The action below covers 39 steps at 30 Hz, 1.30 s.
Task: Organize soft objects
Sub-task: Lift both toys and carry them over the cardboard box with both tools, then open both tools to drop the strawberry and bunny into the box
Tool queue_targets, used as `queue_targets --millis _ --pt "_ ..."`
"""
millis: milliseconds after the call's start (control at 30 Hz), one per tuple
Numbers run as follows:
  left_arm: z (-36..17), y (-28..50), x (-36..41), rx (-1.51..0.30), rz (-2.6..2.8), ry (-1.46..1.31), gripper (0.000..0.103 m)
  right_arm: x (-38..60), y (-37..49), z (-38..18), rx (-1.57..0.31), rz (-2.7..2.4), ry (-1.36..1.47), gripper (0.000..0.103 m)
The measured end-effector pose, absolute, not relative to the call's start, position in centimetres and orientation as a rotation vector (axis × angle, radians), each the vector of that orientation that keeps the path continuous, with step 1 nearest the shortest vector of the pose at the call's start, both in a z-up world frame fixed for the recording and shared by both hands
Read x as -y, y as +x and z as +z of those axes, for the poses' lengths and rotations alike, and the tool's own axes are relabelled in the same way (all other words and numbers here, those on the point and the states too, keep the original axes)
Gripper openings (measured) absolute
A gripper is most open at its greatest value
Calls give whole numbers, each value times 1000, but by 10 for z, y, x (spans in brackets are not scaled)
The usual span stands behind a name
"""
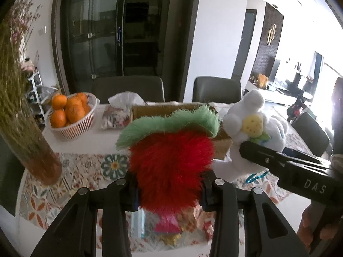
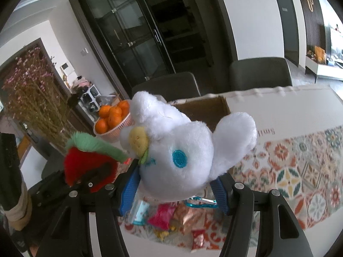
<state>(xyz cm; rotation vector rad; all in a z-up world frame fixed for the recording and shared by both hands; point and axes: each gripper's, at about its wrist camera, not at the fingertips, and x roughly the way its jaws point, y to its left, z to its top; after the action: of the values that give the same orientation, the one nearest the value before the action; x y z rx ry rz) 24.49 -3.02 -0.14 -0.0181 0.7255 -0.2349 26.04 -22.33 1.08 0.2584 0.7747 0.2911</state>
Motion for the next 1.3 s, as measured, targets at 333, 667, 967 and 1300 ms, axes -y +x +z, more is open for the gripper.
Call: queue_targets --millis 333,667,967,1300 --pt "9 304 36 -734 -222 0 39 226 327 15 -803 328 235 62" --pt "-9 358 39 -790 -207 9 40 216 389 -3 -854 338 161 62" --pt "-45 397 46 -887 -223 21 40 209 424 -49 -981 363 142 62" --pt "-73 416 51 -978 -240 31 62 211 443 -81 -1079 359 147 66"
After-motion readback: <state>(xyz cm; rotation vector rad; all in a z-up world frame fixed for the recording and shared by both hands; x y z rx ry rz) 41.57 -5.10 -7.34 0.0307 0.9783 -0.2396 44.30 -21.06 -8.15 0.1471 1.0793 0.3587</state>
